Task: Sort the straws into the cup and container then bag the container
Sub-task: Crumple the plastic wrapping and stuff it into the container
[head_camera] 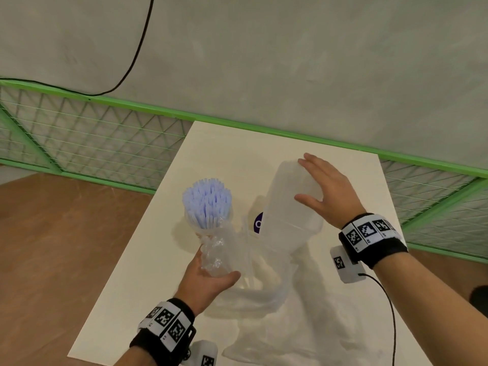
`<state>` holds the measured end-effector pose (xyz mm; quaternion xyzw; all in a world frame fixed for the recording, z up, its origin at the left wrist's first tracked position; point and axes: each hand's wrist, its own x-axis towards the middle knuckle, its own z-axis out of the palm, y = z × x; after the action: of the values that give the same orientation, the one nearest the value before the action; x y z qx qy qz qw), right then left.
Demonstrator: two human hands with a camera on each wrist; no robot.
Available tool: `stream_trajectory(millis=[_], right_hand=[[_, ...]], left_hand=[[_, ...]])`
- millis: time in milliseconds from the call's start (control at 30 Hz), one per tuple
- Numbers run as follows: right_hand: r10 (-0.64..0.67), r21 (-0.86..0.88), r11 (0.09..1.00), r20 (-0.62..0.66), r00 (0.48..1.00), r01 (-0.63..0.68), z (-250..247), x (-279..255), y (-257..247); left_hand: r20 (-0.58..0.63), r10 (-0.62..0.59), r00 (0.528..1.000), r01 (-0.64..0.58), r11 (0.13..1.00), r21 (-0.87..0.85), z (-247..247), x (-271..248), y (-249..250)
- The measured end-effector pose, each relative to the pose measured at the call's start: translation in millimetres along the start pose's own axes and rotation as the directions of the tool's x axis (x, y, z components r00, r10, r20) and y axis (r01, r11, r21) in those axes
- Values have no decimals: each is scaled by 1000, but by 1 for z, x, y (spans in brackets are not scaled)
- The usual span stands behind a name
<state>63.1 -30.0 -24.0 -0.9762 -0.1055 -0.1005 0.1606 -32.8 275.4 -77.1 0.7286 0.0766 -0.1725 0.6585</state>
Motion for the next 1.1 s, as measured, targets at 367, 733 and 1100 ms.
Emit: stream_trajectory(millis=[367,733,1100], right_hand=[[153,-42,988,62,986,-151,-3,1,-29],[57,-294,956,235,970,15,19,15,-28],[-293,51,953,-78,953,298,7,-6,-93]], left_hand=[[7,-4,1000,4,1000,11,-3,7,-8],[12,7,1000,-7,1000,13,-4,7,-7],[57,18,998,-16,999,-39,-1,8,-5]])
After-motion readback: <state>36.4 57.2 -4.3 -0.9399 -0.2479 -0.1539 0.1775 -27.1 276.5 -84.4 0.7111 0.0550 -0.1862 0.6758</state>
